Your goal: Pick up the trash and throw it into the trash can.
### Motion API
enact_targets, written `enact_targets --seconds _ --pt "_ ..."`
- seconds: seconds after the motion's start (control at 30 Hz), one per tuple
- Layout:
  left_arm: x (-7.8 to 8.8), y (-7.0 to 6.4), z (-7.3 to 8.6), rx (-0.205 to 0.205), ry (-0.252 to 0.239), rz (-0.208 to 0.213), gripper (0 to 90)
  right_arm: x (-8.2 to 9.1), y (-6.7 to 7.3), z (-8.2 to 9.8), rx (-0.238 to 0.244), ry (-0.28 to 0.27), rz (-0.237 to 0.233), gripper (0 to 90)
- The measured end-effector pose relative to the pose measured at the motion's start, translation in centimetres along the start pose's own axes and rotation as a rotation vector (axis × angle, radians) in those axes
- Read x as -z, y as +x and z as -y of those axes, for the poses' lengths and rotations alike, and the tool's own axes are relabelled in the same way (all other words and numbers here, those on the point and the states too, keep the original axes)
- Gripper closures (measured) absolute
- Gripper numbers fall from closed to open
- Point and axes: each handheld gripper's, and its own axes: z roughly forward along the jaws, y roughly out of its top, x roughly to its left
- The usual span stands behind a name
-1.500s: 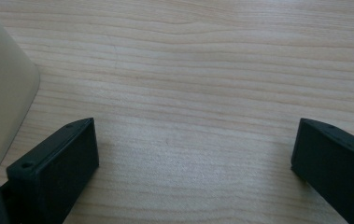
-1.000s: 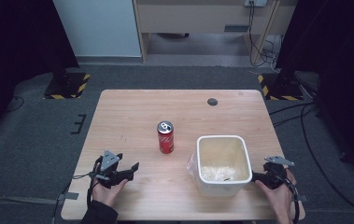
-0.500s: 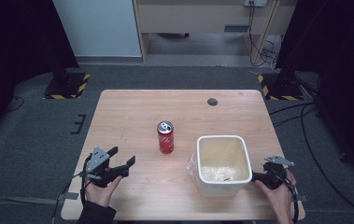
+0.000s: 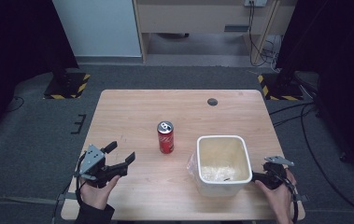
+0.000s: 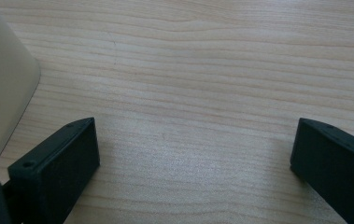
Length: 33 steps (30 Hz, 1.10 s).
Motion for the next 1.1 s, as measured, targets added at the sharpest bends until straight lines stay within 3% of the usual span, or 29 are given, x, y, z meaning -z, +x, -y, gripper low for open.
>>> enact_targets --seconds 0.4,1.1 --pt "0.8 -0.4 -1.7 -0.015 -0.049 0.001 18.3 0.0 0.0 0.0 0.001 -0.001 0.001 1.5" --pt "-1.9 -1.7 -3.9 -0.041 -0.064 0.018 17.8 0.0 0.0 0.0 0.002 -0.001 0.001 1.5"
